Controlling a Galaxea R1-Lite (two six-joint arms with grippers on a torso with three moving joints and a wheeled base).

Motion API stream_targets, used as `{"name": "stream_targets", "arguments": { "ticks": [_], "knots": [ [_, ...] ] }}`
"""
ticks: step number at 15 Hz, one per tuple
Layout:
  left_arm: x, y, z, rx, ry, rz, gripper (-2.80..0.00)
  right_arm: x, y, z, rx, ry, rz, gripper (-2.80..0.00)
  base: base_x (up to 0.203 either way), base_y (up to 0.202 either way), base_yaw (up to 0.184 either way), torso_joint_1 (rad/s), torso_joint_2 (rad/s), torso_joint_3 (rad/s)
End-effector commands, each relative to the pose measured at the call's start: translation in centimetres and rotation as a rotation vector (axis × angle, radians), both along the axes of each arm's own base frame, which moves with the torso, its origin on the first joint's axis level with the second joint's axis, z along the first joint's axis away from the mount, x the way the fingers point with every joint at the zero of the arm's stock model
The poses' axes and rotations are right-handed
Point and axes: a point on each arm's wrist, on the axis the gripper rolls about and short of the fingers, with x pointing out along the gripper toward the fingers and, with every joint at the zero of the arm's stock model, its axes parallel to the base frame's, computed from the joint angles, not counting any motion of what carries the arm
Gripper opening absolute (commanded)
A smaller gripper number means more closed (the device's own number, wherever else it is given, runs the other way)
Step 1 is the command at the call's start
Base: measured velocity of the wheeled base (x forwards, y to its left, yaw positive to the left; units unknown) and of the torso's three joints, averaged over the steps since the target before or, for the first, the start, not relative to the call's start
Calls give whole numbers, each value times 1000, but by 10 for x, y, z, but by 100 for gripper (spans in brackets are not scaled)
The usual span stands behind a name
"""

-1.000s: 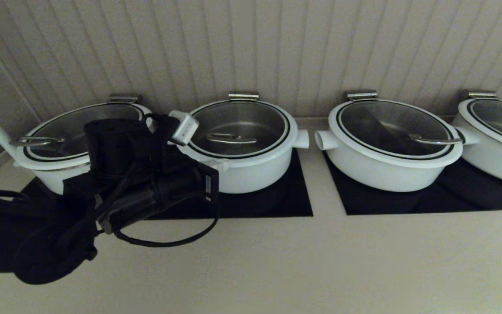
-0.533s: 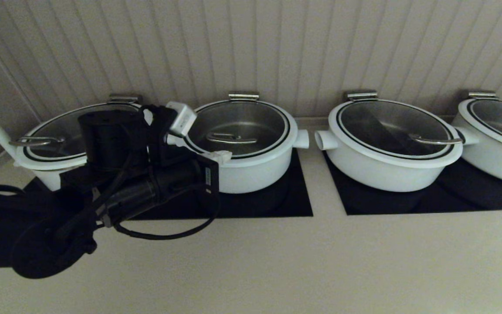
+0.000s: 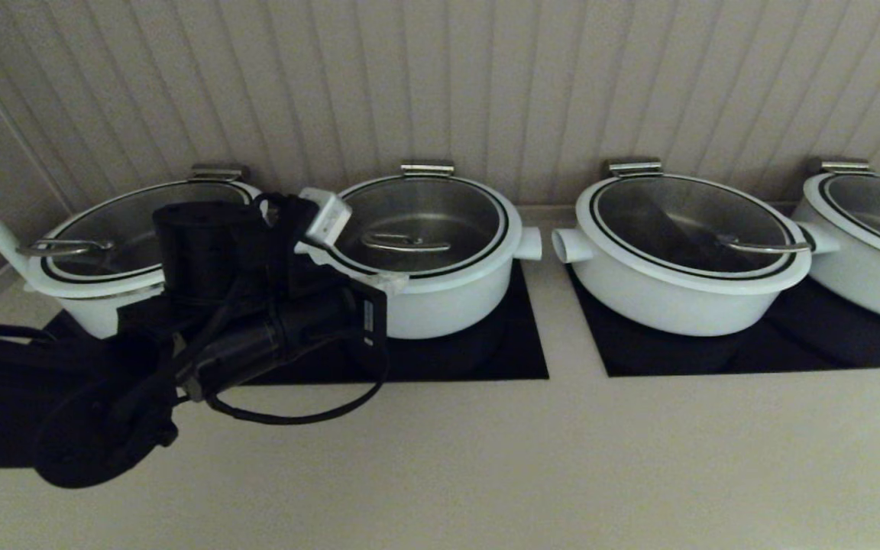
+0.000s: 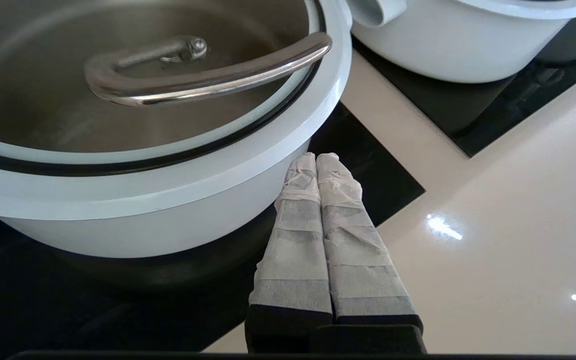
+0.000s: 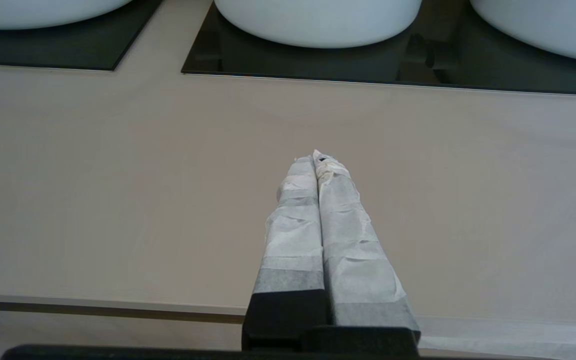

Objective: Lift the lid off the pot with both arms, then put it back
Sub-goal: Open the food pot lid a small opening with the left arm

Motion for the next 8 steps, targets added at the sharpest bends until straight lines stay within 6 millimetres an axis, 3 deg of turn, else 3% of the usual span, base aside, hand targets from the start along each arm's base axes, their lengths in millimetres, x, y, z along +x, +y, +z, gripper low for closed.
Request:
{"name": "stream_targets", "arguments": {
  "ticks": [1,8],
  "knots": [
    [6,-4,-8,10,17,-1,-280,0,0,0,-1,1,0,-280,0,0,0,0,0,0],
    [29,-10,-7,1,-4,22,-280,0,0,0,-1,1,1,-280,0,0,0,0,0,0]
  ]
}}
